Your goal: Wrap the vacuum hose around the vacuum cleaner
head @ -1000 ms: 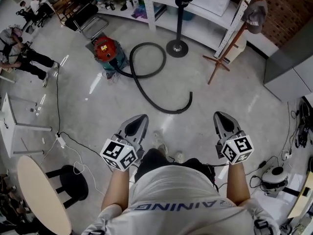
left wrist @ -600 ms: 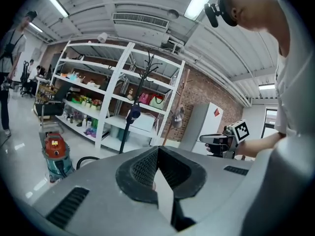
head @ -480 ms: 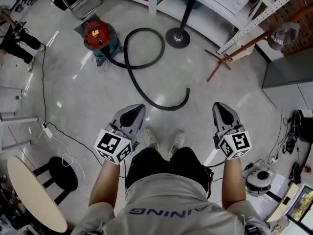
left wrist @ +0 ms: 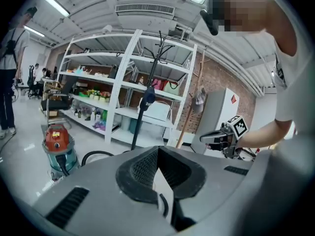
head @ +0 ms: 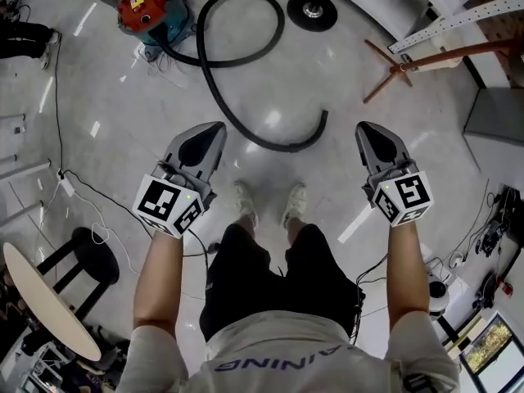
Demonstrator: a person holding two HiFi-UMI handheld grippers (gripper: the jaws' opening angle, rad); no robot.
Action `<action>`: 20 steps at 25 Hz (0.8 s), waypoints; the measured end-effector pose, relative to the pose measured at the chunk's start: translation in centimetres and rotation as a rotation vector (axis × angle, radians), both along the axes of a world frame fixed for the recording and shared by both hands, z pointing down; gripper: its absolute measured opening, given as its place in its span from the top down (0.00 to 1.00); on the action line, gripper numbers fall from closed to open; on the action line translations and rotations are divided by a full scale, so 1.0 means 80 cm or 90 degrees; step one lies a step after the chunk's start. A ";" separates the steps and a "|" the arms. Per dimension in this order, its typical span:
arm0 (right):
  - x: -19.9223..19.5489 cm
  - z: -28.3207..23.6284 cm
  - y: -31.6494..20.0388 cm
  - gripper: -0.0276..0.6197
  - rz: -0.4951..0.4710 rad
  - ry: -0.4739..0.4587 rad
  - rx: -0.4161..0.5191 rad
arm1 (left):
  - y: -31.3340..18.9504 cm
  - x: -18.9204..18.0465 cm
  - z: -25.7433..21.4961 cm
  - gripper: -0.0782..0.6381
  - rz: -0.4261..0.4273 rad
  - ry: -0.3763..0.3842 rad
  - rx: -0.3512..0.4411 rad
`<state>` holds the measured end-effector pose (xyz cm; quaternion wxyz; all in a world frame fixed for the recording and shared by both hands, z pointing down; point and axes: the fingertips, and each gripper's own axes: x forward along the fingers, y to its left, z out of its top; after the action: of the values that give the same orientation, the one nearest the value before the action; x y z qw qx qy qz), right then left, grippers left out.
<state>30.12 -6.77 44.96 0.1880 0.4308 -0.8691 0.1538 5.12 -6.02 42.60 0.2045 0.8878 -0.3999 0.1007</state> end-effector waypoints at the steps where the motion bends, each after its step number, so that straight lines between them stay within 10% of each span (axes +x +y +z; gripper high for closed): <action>1: 0.002 0.034 -0.003 0.94 -0.008 0.000 -0.011 | -0.004 0.001 0.032 0.87 -0.004 -0.004 -0.007; 10: -0.007 0.295 0.004 0.94 -0.047 -0.029 -0.062 | 0.012 -0.007 0.296 0.87 -0.028 -0.025 -0.074; 20: -0.021 0.594 0.020 0.91 -0.228 0.035 -0.117 | -0.005 -0.021 0.552 0.87 -0.013 -0.032 -0.086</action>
<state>28.42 -5.14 92.47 0.2744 0.2545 -0.9086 0.1852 3.48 -6.42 86.77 0.2549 0.8649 -0.4063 0.1476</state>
